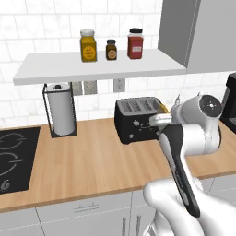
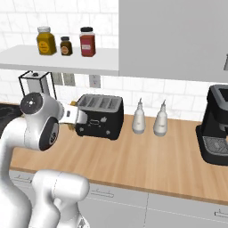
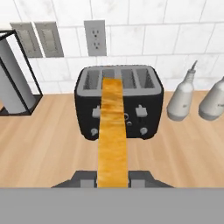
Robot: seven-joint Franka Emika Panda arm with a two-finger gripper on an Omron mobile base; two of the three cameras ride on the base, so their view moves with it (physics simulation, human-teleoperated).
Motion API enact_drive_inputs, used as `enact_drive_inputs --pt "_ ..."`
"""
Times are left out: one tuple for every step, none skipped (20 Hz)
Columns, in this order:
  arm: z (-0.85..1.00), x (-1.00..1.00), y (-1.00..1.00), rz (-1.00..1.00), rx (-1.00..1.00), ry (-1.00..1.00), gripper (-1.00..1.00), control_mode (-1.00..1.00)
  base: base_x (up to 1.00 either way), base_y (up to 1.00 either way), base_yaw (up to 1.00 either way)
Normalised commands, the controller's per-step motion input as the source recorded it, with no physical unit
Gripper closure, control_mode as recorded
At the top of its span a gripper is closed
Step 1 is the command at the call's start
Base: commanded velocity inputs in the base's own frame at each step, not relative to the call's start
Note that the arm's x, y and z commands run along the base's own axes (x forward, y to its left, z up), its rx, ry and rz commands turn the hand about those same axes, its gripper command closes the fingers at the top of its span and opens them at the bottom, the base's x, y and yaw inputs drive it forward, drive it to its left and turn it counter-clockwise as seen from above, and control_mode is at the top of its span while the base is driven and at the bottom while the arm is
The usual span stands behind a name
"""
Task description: Start the toaster. Once the lever pops up, take the bread to the plate on the dining counter.
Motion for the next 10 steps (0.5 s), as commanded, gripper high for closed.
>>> enact_drive_inputs --pt "0.24 -0.77 0.0 0.0 -0.02 0.0 1.0 -1.0 0.0 0.0 0.0" --pt "0.29 -0.74 0.0 0.0 -0.02 0.0 1.0 -1.0 0.0 0.0 0.0" --pt "0.34 -0.66 0.0 0.0 -0.03 0.0 1.0 -1.0 0.0 0.0 0.0" --pt "0.39 -0.61 0.0 0.0 -0.05 0.0 1.0 -1.0 0.0 0.0 0.0" --pt "0.39 -0.59 0.0 0.0 -0.08 0.0 1.0 -1.0 0.0 0.0 0.0" --pt "0.36 -0.58 0.0 0.0 -0.04 0.01 1.0 -1.0 0.0 0.0 0.0" --pt "0.41 -0.56 0.0 0.0 -0.02 0.02 1.0 -1.0 0.0 0.0 0.0" --pt "0.49 -0.48 0.0 0.0 -0.03 0.07 1.0 -1.0 0.0 0.0 0.0" --pt "0.52 -0.49 -0.01 0.0 -0.01 0.09 1.0 -1.0 0.0 0.0 0.0" --pt "0.45 -0.51 -0.05 0.0 -0.01 0.1 1.0 -1.0 0.0 0.0 0.0"
